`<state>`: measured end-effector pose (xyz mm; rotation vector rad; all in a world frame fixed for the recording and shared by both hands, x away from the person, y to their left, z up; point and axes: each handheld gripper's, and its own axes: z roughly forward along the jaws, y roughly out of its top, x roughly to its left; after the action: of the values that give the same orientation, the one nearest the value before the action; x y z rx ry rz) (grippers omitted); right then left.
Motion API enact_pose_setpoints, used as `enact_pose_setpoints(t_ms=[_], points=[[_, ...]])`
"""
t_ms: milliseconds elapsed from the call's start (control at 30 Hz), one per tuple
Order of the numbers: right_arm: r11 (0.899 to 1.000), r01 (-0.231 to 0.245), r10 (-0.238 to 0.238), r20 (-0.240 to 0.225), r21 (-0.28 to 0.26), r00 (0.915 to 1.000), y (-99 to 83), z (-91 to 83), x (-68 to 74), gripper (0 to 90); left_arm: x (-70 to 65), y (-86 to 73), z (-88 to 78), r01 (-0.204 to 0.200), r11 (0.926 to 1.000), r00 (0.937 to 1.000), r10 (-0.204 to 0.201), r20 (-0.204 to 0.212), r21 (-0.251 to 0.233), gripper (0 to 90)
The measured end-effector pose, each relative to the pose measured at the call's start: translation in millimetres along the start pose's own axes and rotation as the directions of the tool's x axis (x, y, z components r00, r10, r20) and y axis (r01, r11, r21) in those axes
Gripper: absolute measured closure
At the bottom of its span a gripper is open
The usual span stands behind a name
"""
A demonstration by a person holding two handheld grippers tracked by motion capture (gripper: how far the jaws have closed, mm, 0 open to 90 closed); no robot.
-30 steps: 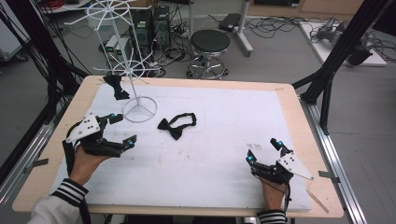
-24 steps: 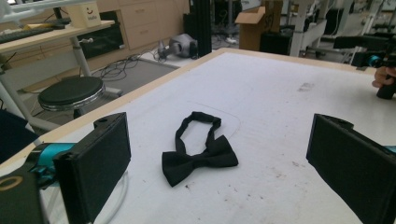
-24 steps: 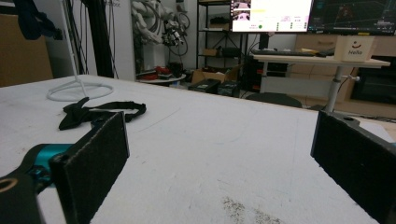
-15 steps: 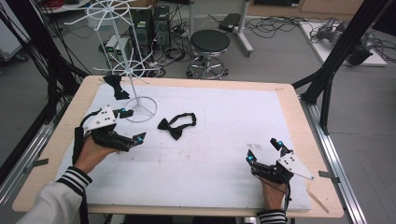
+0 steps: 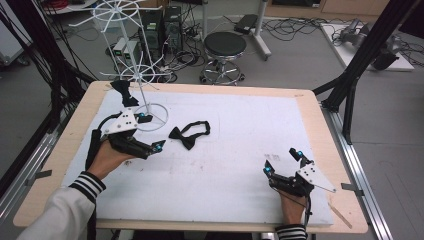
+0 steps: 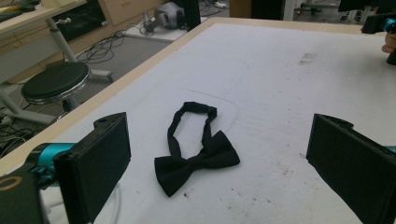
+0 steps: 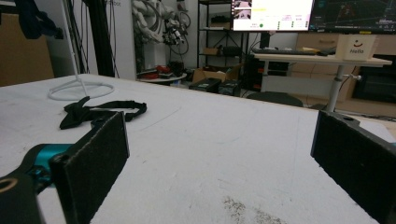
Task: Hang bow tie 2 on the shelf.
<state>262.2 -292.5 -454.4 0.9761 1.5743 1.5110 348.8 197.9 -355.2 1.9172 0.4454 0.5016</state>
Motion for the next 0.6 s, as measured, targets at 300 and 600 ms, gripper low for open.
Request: enact_pose_setpoints(t_ms=[300, 600], points=[[1.000, 0.005, -0.005, 0.000, -0.003, 1.0000, -0.1, -0.1, 0.0, 3.5, 5.0, 11.4, 19.6, -0.016, 0.9954, 0.9998, 0.015, 0.014, 0.094, 6.8], [1.000, 0.000, 0.000, -0.001, -0.003, 1.0000, -0.2, -0.8, 0.7, 3.5, 5.5, 18.9, 39.9, -0.079, 0.9786, 0.9958, 0.069, 0.061, 0.190, 6.8]])
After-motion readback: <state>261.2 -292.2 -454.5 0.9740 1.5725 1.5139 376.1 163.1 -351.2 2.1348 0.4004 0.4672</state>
